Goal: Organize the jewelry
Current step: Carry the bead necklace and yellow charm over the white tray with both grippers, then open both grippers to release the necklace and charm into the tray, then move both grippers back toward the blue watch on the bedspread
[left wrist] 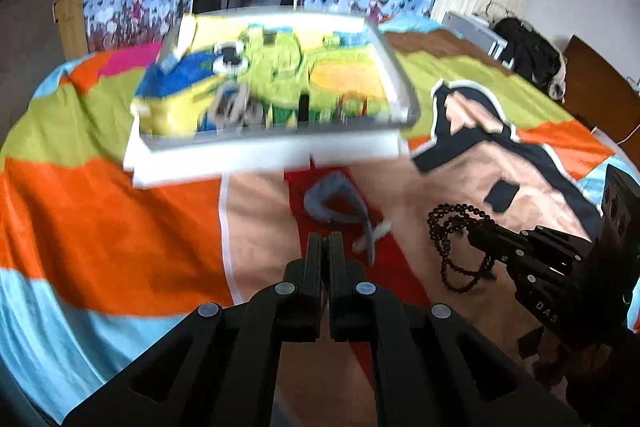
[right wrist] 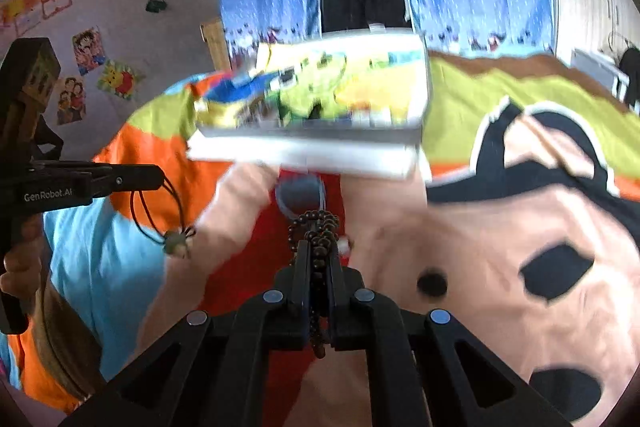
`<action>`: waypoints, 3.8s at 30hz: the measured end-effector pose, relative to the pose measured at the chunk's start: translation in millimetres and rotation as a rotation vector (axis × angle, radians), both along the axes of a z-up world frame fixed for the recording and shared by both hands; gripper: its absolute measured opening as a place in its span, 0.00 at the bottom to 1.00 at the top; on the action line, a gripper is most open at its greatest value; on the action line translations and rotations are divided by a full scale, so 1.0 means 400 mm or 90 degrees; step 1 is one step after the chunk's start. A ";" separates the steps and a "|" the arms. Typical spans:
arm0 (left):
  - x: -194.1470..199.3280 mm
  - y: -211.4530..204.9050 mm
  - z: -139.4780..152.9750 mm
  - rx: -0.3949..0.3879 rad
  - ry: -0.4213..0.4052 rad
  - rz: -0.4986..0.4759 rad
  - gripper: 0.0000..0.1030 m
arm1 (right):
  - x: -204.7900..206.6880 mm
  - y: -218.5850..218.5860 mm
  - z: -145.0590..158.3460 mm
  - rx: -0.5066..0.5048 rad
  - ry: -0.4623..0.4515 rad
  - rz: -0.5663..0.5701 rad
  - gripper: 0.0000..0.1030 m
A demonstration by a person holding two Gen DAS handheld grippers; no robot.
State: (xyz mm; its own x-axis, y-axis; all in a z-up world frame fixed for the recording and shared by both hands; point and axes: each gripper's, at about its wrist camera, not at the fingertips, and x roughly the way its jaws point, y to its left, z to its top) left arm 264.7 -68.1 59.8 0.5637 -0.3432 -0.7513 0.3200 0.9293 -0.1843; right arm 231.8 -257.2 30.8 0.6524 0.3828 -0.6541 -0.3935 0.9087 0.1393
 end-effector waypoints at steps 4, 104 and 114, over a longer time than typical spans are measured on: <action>0.061 0.000 0.075 -0.003 -0.076 -0.009 0.01 | 0.063 0.011 0.070 0.017 -0.041 0.006 0.06; -0.272 0.110 -0.075 -0.015 -0.207 0.107 0.99 | -0.200 -0.028 0.070 0.037 -0.160 -0.170 1.00; -0.298 0.124 -0.154 0.007 -0.132 0.116 0.99 | -0.194 -0.034 -0.049 -0.034 -0.027 -0.176 1.00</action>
